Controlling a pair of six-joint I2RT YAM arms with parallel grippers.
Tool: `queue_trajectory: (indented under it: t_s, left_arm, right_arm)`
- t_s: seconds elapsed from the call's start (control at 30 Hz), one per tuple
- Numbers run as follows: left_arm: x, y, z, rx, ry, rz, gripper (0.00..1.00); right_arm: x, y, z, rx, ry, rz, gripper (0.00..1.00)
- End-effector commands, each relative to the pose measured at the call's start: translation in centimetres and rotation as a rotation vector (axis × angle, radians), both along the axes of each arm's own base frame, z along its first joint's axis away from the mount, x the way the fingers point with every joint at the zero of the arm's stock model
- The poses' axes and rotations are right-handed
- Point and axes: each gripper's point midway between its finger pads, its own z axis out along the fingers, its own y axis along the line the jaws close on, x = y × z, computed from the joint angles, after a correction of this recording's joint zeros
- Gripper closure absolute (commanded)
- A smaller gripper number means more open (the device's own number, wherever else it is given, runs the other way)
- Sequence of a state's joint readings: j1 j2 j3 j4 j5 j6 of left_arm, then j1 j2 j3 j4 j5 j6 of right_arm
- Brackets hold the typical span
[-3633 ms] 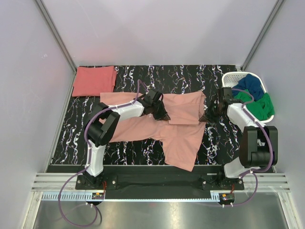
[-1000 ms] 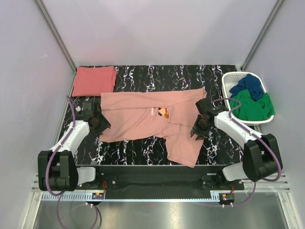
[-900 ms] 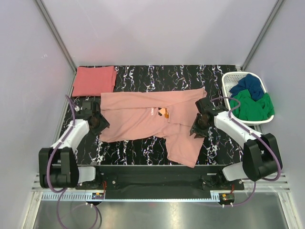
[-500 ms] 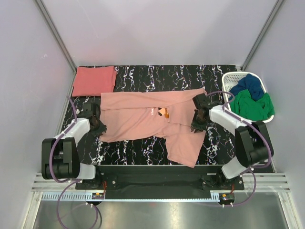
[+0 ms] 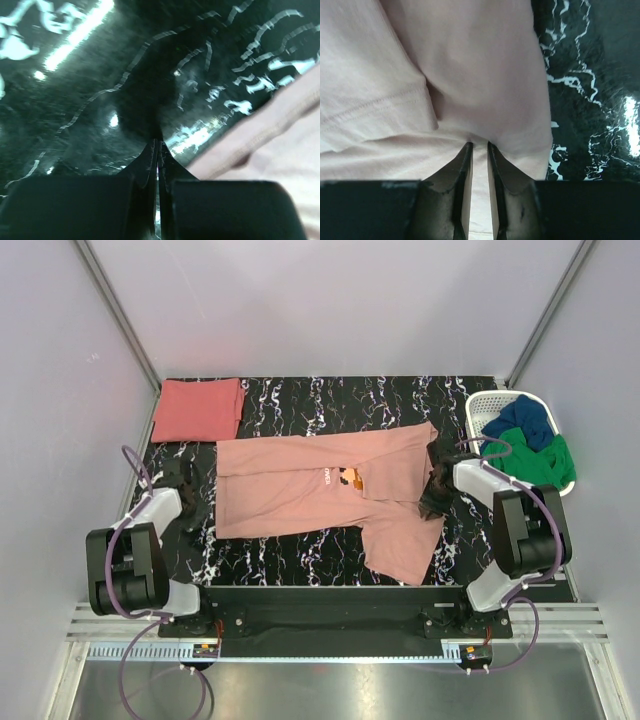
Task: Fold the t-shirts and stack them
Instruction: Fold the tshirt
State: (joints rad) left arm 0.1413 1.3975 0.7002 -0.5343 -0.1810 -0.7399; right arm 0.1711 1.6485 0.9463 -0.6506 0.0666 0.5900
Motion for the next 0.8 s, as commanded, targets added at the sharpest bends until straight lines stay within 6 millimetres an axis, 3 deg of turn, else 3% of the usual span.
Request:
queue_trajectory:
  t_s: [0.0,0.13,0.23,0.33,0.37,0.47,0.57,0.67,0.77]
  left_arm:
    - [-0.6,1.0,0.0,0.042,0.007,0.047,1.0]
    - [-0.7,0.1,-0.5,-0.009,0.049,0.026,1.0]
    - [-0.7,-0.3,0.2,-0.026,0.04,0.016,0.89]
    - [-0.8,-1.2,0.9,-0.04,-0.016,-0.018,0.73]
    - [-0.5,-1.3,2.0,-0.028,-0.064,-0.024,0.59]
    - [0.4,-2.0,3.9,-0.024,-0.132,-0.074,0.52]
    - [3.9,-4.4,6.2,-0.124,-0.285,-0.189,0.49]
    - [8.4,-6.0,8.2,-0.198,-0.403,-0.272,0.48]
    - [11.4,-6.7,7.4,-0.234,-0.363,-0.337,0.49]
  right_arm:
    - [-0.2,0.1,0.8,0.017,-0.041,0.05,0.75]
    - [-0.2,0.9,2.6,0.061,-0.066,0.056,0.73]
    - [-0.4,0.9,4.2,0.063,-0.055,0.047,0.65]
    - [-1.3,1.8,5.9,0.122,-0.041,0.029,0.6]
    - [-1.8,2.4,6.1,0.158,-0.021,0.028,0.59]
    - [-4.2,4.4,5.4,0.25,0.047,0.031,0.59]
    - [-4.9,5.1,5.0,0.222,0.034,0.036,0.59]
    - [-4.1,6.1,4.8,0.246,0.028,0.057,0.6]
    - [-3.4,6.9,4.6,0.259,0.017,0.108,0.61]
